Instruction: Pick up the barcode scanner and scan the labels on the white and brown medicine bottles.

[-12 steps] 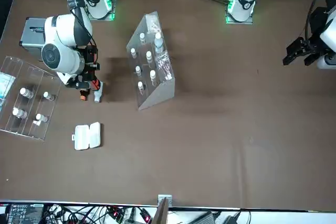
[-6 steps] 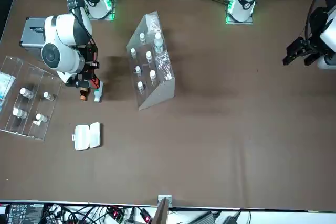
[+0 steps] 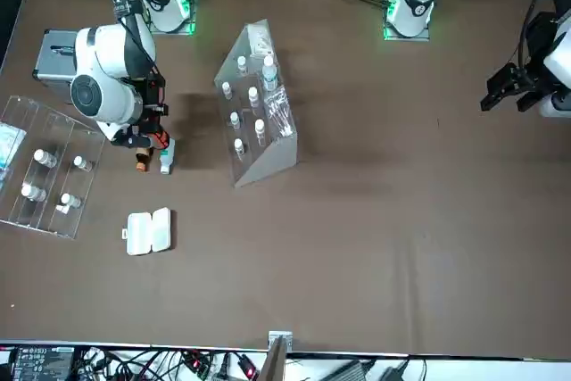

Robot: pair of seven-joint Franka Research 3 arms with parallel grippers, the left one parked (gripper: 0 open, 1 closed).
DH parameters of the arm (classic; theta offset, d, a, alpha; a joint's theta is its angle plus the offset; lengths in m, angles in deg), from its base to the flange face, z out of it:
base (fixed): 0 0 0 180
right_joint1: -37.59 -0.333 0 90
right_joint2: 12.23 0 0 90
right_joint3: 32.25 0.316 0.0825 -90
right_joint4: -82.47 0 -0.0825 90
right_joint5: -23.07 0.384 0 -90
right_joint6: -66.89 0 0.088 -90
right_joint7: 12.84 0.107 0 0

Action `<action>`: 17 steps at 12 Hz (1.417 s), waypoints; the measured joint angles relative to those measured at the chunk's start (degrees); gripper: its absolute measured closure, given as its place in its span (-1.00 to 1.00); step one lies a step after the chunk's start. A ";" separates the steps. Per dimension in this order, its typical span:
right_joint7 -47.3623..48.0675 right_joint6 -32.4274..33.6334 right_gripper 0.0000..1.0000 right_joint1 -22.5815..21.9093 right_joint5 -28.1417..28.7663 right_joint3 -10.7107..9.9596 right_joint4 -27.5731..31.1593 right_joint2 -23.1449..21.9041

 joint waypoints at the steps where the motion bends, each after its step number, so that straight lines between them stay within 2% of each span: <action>1: -0.02 -0.28 0.15 0.12 0.00 0.00 0.28 0.00; 10: -1.48 -1.77 0.15 0.53 0.01 0.00 1.25 -0.84; 14: -3.89 3.25 0.15 2.62 0.02 -0.18 -1.81 -3.41; 17: -4.84 3.95 0.15 4.08 -0.01 -0.36 -2.20 -3.56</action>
